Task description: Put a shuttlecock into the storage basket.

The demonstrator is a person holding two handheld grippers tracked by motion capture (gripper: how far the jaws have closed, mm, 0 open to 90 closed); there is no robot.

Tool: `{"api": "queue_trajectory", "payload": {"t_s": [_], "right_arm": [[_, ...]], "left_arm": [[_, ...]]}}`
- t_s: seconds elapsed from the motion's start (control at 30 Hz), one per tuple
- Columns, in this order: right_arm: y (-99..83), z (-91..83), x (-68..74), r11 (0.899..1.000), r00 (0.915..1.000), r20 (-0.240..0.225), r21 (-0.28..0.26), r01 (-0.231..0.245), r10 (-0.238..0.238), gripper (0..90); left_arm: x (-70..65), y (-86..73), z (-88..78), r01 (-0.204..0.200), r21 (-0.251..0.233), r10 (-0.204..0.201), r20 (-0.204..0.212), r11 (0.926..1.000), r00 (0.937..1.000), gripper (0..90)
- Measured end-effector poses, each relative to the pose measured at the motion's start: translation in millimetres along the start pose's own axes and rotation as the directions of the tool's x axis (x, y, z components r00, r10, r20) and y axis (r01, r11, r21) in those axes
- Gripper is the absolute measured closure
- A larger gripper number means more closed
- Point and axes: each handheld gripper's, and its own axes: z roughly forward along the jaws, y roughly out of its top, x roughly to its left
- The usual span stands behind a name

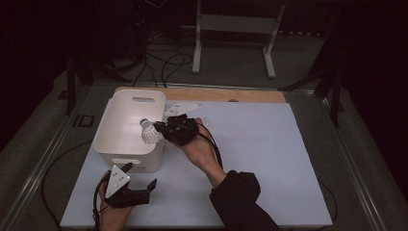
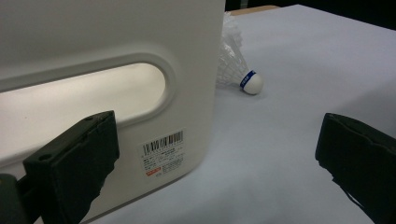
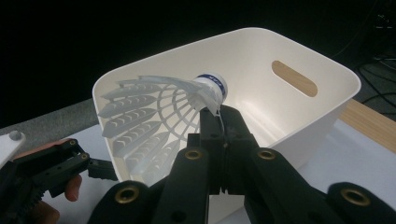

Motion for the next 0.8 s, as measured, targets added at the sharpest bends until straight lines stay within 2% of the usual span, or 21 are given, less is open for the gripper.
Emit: {"api": "queue_trajectory", "payload": {"t_s": [0.6,0.63,0.67,0.73,0.77,0.8], "right_arm": [[1.9,6.6,5.1,1.000,0.9998,-0.016,0.004,0.008,-0.008,88.1],[2.1,6.8,5.3,1.000,0.9998,-0.020,0.001,0.009,-0.009,85.0],[2.4,6.4,6.0,1.000,0.9993,-0.033,-0.014,0.016,-0.016,68.6],[3.4,6.7,6.0,0.999,0.9992,-0.041,-0.033,-0.001,0.000,45.9],[4.0,7.0,6.3,1.000,0.9991,-0.041,-0.028,-0.010,0.009,38.8],[4.0,7.0,6.3,1.000,0.9991,-0.041,-0.028,-0.010,0.009,38.8]], "left_arm": [[0.2,0.0,-0.2,0.000,0.000,0.000,0.000,1.0000,1.0000,0.1],[0.2,0.1,-0.3,0.000,0.000,0.000,0.000,1.0000,1.0000,0.1],[0.1,0.0,-0.4,0.001,0.000,-0.001,0.001,1.0000,1.0000,0.1],[0.3,0.0,-0.4,0.000,0.000,0.000,0.000,1.0000,1.0000,0.1],[0.2,0.0,-0.3,0.001,-0.001,-0.001,0.000,1.0000,1.0000,0.1],[0.2,0.0,-0.3,0.001,-0.001,-0.001,0.000,1.0000,1.0000,0.1]]}}
